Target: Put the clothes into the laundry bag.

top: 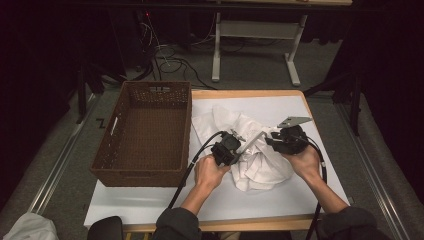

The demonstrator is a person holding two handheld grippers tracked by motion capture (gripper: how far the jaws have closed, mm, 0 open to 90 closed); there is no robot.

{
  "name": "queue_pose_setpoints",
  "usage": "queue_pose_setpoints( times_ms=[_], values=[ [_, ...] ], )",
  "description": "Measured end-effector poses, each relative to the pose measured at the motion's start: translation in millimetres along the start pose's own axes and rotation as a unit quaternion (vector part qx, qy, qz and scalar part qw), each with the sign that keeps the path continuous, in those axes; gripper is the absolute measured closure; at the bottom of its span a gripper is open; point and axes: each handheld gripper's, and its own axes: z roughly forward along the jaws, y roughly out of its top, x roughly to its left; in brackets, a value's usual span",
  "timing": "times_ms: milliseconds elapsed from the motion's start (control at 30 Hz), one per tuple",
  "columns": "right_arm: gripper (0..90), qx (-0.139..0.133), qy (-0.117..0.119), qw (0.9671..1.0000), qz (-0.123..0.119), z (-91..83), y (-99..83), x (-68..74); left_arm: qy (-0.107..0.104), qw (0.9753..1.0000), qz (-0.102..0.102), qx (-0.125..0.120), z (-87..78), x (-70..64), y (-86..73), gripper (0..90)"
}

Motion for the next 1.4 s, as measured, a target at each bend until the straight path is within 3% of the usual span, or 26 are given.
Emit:
queue_pose_setpoints(
  times_ms=[133, 300, 500, 733, 867, 1033, 1233, 1400],
  values=[
    [62.3, 0.020, -0.014, 0.9996, 0.016, 7.8, -4.3, -15.0, 0.001, 1.0000, 0.000, 0.002, 0.3, -0.5, 0.1, 86.3],
    [61.7, 0.050, -0.016, 0.9985, 0.015, 27.0, -4.1, -18.1, 0.010, 0.9999, 0.003, 0.001, -1.2, -3.5, -0.3, 83.9],
    [58.1, 0.054, -0.040, 0.9977, 0.006, 39.6, 4.4, -15.1, 0.025, 0.9996, 0.013, -0.005, -10.6, -12.9, -3.0, 75.9],
    [55.5, 0.062, -0.066, 0.9959, -0.002, 44.8, 12.1, -18.0, 0.022, 0.9997, 0.003, 0.004, -10.1, -27.1, -10.6, 61.8],
    [64.4, 0.076, -0.061, 0.9952, -0.003, 51.7, 15.3, -17.9, 0.016, 0.9998, -0.006, 0.009, -6.7, -34.6, -13.5, 55.4],
    [84.1, 0.087, -0.049, 0.9950, -0.004, 55.8, 13.7, -20.2, 0.008, 0.9999, -0.013, 0.006, -1.1, -43.4, -16.2, 50.0],
    [87.2, 0.091, -0.027, 0.9954, 0.009, 51.6, 8.5, -23.9, 0.008, 0.9998, -0.012, 0.012, 18.4, -54.4, -13.2, 41.1],
    [87.4, 0.095, -0.012, 0.9953, 0.015, 49.6, 3.0, -24.4, 0.018, 0.9994, -0.019, 0.025, 37.6, -54.4, -5.2, 40.5]
  ],
)
